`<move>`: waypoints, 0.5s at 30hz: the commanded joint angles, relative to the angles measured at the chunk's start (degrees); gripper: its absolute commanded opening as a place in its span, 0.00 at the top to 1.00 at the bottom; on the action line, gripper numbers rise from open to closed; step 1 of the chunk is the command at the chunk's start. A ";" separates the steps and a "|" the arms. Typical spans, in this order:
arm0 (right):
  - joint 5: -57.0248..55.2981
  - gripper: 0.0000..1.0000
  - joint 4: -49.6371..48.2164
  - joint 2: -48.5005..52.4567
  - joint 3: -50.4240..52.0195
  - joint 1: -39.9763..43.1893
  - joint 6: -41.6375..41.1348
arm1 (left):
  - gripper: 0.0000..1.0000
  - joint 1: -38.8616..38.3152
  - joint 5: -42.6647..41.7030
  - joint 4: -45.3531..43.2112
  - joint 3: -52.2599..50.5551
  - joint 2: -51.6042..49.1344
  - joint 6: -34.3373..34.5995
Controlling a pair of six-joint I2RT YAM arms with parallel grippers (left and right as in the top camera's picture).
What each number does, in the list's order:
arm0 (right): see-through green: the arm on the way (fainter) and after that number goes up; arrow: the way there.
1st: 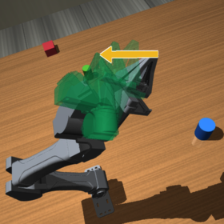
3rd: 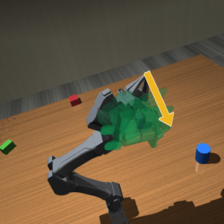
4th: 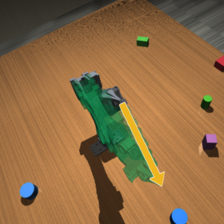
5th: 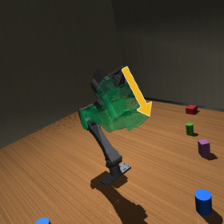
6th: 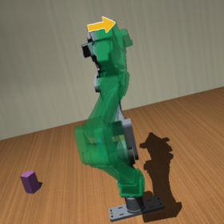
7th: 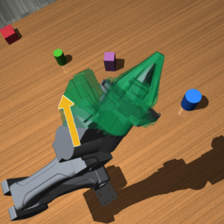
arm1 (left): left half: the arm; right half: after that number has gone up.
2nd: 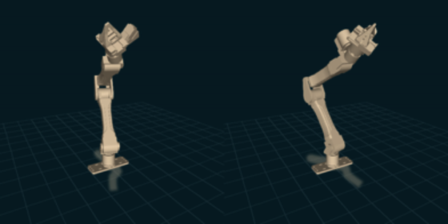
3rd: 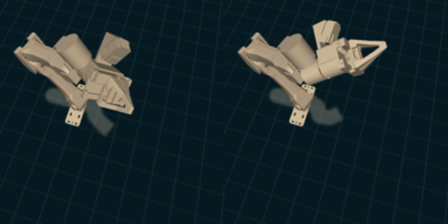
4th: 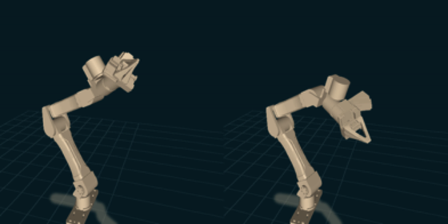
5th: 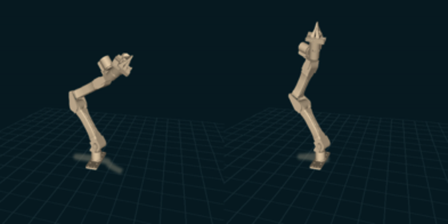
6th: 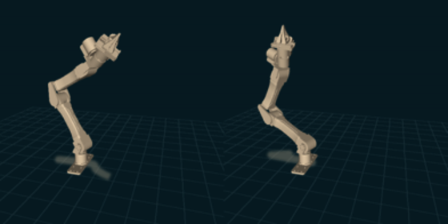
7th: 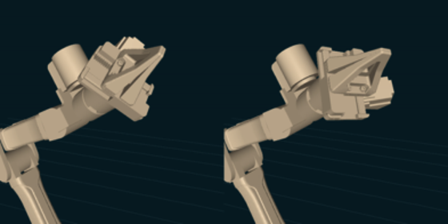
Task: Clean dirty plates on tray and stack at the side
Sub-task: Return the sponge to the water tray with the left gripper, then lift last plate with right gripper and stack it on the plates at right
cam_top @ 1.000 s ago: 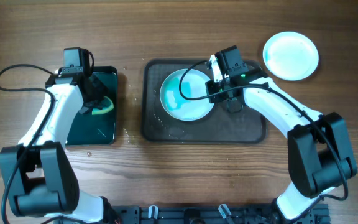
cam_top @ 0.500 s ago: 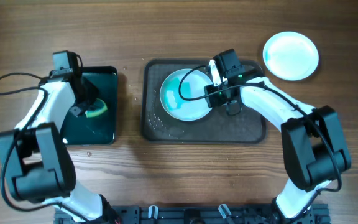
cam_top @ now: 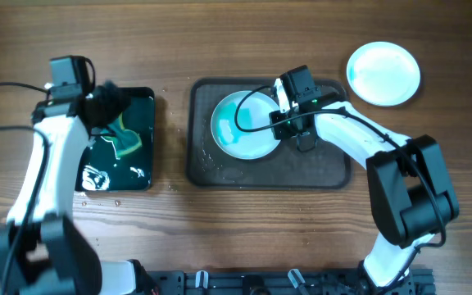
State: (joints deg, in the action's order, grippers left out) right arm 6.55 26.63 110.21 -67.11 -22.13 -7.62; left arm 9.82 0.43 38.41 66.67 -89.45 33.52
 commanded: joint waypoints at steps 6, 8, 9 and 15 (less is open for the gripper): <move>-4.37 0.96 -0.44 1.70 -1.07 0.00 0.17 | 0.00 0.04 -1.46 0.24 1.11 3.08 -0.31; -7.32 0.96 -0.17 -0.02 -2.03 -0.09 2.27 | 0.00 0.04 -1.46 0.24 1.11 3.08 -0.31; -8.57 0.96 -0.02 -1.16 -2.34 -0.24 3.82 | 0.00 0.04 -1.46 0.24 1.11 3.08 -0.31; -27.23 0.96 -0.59 -10.75 -2.45 -4.28 13.44 | 0.00 0.04 -1.46 0.24 1.11 3.08 -0.31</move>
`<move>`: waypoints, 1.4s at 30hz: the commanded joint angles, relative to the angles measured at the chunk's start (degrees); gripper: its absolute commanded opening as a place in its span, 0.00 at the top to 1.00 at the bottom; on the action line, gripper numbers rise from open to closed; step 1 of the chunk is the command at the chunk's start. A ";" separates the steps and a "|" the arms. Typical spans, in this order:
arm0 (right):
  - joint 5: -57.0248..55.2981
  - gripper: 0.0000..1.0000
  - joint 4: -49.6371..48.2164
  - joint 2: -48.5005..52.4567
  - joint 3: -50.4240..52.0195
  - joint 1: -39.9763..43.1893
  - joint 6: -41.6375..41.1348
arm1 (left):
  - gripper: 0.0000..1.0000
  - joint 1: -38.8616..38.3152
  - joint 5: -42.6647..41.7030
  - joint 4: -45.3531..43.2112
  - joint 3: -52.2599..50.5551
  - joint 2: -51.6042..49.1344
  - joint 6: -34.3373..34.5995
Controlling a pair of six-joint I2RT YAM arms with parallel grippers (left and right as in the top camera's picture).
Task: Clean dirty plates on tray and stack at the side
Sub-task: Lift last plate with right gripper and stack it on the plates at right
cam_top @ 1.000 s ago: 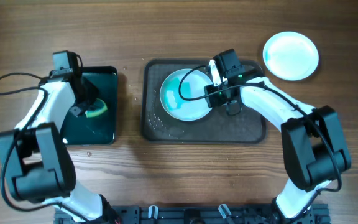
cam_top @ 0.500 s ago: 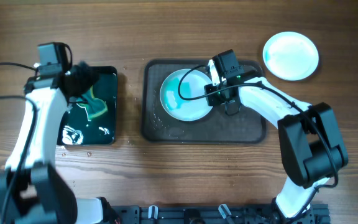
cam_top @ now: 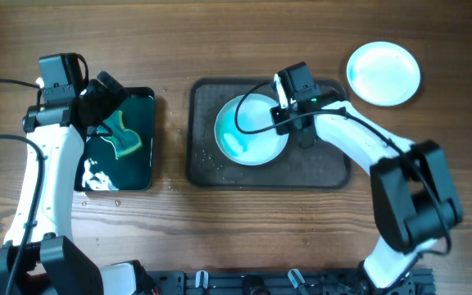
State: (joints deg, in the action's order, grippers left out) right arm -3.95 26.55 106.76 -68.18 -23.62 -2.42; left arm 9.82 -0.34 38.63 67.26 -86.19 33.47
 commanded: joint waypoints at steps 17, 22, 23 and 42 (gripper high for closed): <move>-63.95 0.96 -14.88 -16.24 -1.36 -20.00 50.31 | 0.00 0.04 -0.70 0.02 0.52 -0.17 -0.26; -65.77 0.96 -17.77 -16.24 -1.36 -20.83 53.90 | 0.00 0.04 -0.70 0.02 0.52 -0.17 -0.26; -65.72 0.96 -17.75 -16.24 -1.36 -20.83 53.83 | 0.00 0.04 -0.70 0.02 0.52 -0.17 -0.26; 12.11 0.96 -12.61 -13.14 -1.18 30.42 -14.56 | 0.00 0.04 -0.70 0.02 0.52 -0.17 -0.26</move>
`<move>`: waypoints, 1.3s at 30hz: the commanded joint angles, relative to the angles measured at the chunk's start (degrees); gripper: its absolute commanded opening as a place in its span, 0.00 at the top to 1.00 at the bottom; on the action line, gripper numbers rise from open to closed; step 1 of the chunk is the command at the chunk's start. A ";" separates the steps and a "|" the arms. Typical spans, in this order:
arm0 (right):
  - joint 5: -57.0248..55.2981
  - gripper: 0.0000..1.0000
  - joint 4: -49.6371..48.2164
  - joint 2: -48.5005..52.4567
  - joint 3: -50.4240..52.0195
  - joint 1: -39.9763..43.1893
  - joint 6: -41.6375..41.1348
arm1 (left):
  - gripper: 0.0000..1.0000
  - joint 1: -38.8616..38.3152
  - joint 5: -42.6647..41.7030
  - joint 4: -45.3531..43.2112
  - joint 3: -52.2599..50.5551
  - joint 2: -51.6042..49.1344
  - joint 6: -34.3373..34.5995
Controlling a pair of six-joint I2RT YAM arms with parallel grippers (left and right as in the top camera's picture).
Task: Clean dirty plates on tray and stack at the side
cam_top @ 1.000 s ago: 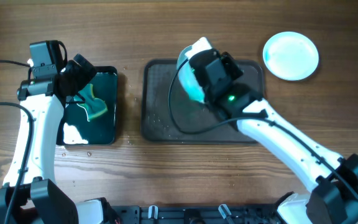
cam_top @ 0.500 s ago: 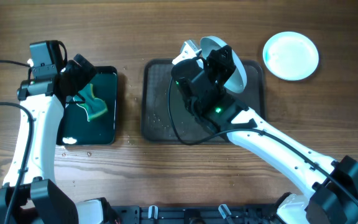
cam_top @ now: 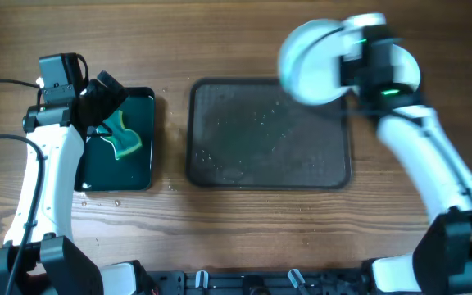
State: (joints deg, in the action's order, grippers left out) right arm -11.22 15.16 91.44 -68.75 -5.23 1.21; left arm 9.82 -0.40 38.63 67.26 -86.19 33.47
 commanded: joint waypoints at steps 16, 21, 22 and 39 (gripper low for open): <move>22.71 0.95 -11.69 20.98 -0.63 26.71 -27.28 | 0.00 0.04 -0.63 0.02 0.52 -0.17 -0.26; 22.91 0.00 -10.47 19.43 -0.63 26.62 -27.32 | 0.00 0.04 -0.63 0.02 0.52 -0.17 -0.26; 22.75 0.00 -9.05 18.16 -0.63 26.64 -27.34 | 0.00 0.04 -0.63 0.02 0.52 -0.17 -0.26; 17.64 0.00 30.03 -23.76 2.84 23.67 -31.32 | 0.00 0.04 -0.63 0.02 0.52 -0.17 -0.26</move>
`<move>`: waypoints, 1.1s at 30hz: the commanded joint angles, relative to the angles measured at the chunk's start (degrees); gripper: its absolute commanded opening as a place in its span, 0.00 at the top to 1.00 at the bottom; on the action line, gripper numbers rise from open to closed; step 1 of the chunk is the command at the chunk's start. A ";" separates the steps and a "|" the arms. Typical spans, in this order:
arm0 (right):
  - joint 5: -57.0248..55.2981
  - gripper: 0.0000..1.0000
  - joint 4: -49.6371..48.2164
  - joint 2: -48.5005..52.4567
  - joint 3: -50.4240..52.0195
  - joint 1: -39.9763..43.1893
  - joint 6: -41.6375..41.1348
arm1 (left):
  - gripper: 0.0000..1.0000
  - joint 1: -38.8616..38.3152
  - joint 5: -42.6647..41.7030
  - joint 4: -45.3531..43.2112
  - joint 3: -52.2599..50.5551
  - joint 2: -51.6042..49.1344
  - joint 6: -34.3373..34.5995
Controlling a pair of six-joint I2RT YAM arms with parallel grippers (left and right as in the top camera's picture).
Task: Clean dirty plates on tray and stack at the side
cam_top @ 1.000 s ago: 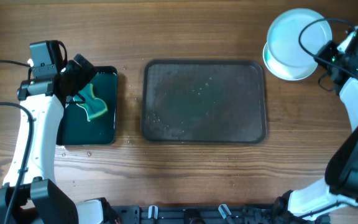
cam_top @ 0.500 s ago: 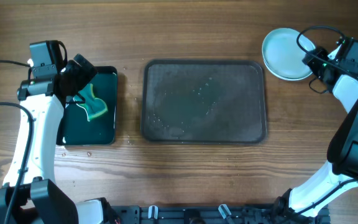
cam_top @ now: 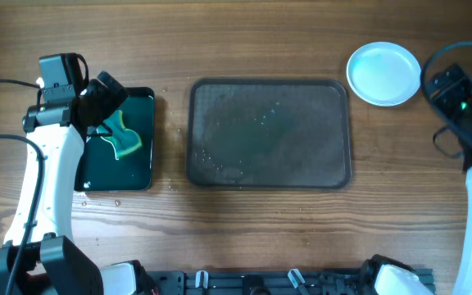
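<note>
The dark tray (cam_top: 269,164) lies mid-table, wet with droplets and bare of plates. At the far right, white plates (cam_top: 383,74) rest stacked on the wood beside the tray. My right gripper (cam_top: 430,83) hovers just right of that stack, apart from it, with nothing in it; its fingers look parted. My left gripper (cam_top: 109,97) is open over the far edge of the black water basin (cam_top: 142,176). A yellow-green sponge (cam_top: 124,141) lies loose in the basin, just in front of it.
Water drops dot the wood between the basin and the tray. The left arm (cam_top: 43,188) runs down the table's left side, and a black cable loops at the right edge. The black rail (cam_top: 244,283) of the arm mounts lines the near edge.
The plate that my right gripper held up over the tray's far right corner now lies on the stack beside the tray. The right arm has let it go and drawn back right. The left arm is unchanged.
At first my right gripper was at the rim of a teal-smeared plate on the tray and my left was over the sponge in the basin. Then the left drew back, leaving the sponge. Later the right held the plate aloft; now it is stacked aside.
</note>
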State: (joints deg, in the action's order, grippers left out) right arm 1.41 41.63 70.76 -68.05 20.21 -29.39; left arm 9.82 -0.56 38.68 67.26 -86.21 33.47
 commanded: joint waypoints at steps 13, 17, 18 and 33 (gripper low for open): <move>8.24 0.00 11.85 -2.97 2.14 -2.58 -0.72 | 0.00 0.04 -0.48 -0.02 0.52 -0.15 -0.26; 6.97 0.00 11.96 -2.58 2.14 -2.58 -0.59 | 0.00 0.04 -0.50 -0.02 0.52 -0.15 -0.26; 6.95 0.00 12.13 -2.58 2.14 -2.58 -0.59 | 0.00 0.04 -0.48 -0.02 0.52 -0.15 -0.26; 21.05 0.00 -19.56 -17.25 27.91 -8.24 18.88 | 0.00 0.04 -0.48 -0.02 0.52 -0.15 -0.26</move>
State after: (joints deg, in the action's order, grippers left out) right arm 15.33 30.11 62.78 -48.25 13.72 -15.88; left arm 9.82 -0.56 38.65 67.26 -86.21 33.47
